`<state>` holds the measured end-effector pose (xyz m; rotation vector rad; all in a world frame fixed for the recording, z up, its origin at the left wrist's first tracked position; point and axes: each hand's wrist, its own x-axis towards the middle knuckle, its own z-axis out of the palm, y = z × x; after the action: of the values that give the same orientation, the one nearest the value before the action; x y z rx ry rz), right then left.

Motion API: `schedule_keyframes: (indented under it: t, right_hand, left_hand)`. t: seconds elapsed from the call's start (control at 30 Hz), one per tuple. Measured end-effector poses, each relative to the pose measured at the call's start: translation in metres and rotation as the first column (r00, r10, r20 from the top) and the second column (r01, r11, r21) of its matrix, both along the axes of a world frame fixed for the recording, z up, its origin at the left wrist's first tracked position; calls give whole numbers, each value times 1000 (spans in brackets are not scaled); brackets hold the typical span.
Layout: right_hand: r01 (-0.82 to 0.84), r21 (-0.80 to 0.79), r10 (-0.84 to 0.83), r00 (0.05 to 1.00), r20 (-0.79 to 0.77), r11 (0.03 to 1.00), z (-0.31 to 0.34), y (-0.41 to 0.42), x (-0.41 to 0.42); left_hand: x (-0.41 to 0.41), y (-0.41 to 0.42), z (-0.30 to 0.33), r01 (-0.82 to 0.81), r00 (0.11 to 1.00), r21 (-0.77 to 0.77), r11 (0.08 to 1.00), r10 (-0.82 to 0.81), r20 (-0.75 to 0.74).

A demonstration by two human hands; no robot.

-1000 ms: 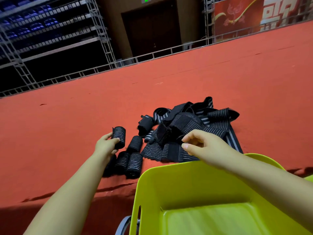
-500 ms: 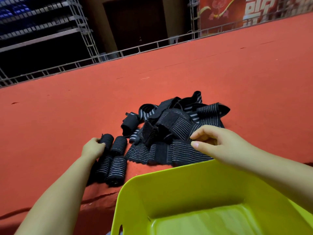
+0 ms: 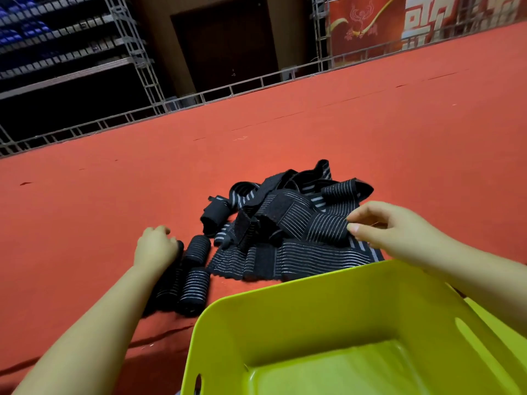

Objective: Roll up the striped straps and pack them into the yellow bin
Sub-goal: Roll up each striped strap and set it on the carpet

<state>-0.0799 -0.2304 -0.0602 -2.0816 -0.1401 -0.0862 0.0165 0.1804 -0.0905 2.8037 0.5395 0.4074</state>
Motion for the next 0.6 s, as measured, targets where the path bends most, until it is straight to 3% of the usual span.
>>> schedule_keyframes:
  t: [0.1,0.2,0.3,0.37,0.47,0.53,0.6]
  right_hand:
    - [97,1,-97,995,-19,995,-2,-23,13]
    - [173,96,-149,964,-219,980,-14,-41,33]
    - [175,208,-73,904,-422,962,-29,-45,52]
    - [122,226,-2,884,-467,966,-40,-40,59]
    - [-40,-31,23,906,-423,999,-51,-34,63]
    - [-133,-295,6,919,-394,946,-57,-32,66]
    - [-165,-416,-8,923,-385,894,-61,-30,68]
  left_hand:
    - [-21,-53,30,172,973,-111,979,-151,175]
    - [-50,-122,48,395,911,-235,888,-346,222]
    - [-67,-176,53,562,827,-276,780,-539,161]
    - [-66,-199,50,596,788,-294,747,-615,35]
    - [-54,-219,40,610,735,-209,764,-644,-212]
    - [-42,-226,30,625,690,-124,771,-620,-373]
    - [-30,-229,21,619,663,-62,783,-564,-493]
